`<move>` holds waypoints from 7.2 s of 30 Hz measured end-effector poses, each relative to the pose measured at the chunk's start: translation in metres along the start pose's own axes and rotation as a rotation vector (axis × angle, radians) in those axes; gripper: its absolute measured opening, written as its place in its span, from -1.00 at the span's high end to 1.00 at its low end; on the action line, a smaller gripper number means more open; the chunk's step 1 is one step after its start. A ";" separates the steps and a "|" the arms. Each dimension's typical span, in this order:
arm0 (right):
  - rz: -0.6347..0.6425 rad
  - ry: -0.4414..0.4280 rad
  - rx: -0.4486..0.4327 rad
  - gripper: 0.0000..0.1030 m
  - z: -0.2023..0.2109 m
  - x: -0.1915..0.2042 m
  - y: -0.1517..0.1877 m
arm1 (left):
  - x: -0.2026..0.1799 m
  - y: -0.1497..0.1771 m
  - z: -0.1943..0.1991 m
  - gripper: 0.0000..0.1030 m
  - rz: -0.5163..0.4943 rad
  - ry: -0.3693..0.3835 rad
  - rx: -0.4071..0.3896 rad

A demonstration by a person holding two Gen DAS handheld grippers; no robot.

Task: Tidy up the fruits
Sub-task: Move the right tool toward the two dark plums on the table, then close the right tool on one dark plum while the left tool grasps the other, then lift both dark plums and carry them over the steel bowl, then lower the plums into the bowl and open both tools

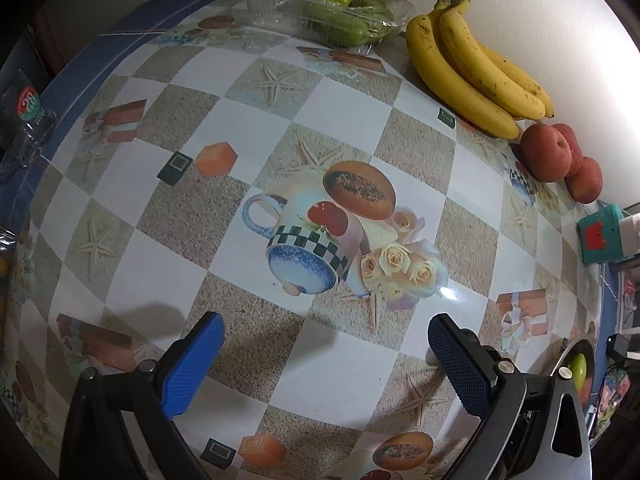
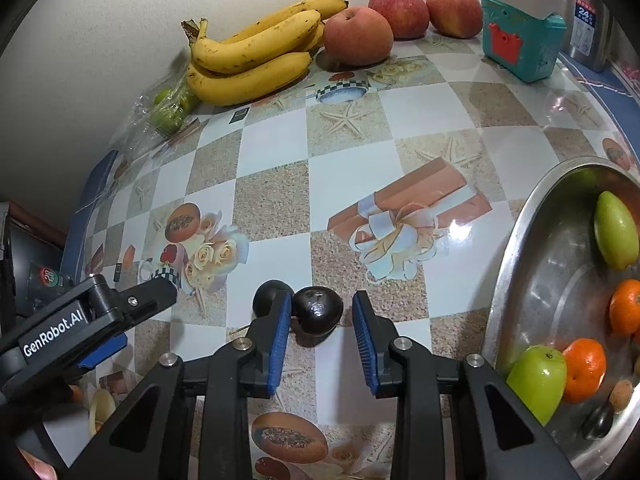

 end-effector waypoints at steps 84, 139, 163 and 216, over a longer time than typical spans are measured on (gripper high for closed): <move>-0.108 -0.056 -0.064 0.54 0.032 -0.030 -0.006 | -0.073 0.011 0.000 0.46 -0.081 0.270 0.050; 0.029 0.092 -0.022 0.45 0.008 -0.026 -0.002 | -0.052 0.010 0.004 0.46 -0.040 0.218 0.061; 0.075 0.109 -0.057 0.47 0.043 -0.005 0.007 | -0.048 0.026 0.028 0.46 -0.055 0.247 0.030; -0.291 0.159 -0.168 0.46 0.162 -0.138 0.079 | -0.175 0.173 0.080 0.46 -0.504 0.434 0.000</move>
Point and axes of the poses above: each gripper's, at about its wrist camera, not at the fingertips, and z roughly against the way its jaws point, x to its left, y to its underside, the point moved 7 cm from there along -z, roughly the way its jaws point, and after that the axes turned 8 degrees about -y, right-handed, at the moved point
